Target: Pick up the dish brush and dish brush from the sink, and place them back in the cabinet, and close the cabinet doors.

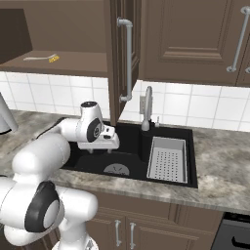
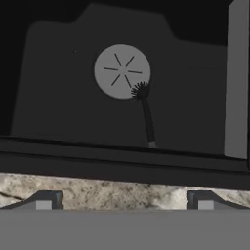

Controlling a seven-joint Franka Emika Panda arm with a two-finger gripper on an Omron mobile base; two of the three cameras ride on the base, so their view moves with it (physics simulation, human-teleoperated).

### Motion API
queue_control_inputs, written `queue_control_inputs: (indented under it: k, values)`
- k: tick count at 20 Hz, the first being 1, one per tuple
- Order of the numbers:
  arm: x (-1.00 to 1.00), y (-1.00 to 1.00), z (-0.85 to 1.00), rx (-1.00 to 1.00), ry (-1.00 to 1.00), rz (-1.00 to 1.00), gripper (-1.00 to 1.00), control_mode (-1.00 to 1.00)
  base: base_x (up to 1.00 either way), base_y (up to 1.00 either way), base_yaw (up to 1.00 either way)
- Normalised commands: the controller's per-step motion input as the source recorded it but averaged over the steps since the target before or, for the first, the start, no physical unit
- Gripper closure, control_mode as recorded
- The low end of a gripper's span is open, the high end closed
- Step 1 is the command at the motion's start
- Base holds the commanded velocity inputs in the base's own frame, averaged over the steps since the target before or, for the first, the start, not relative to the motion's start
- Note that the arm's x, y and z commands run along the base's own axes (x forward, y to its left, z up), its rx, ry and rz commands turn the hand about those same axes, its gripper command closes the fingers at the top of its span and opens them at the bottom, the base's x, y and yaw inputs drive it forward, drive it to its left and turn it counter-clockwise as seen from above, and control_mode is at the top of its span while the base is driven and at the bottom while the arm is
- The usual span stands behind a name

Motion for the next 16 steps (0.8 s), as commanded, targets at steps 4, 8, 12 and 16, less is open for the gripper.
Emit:
queue_control_inputs:
  k: [4,8,12,16]
  values:
    - [0.06,-0.05,-0.21,0.0,0.0,0.0,-1.0,-1.0,0.0,0.0,0.0]
    - [0.01,-0.06,-0.25,0.0,0.0,0.0,-1.0,-1.0,0.0,0.0,0.0]
    - [0.0,-0.05,-0.21,0.0,0.0,0.0,-1.0,-1.0,0.0,0.0,0.0]
    - [0.03,-0.1,-0.16,0.0,0.0,0.0,-1.0,-1.0,0.0,0.0,0.0]
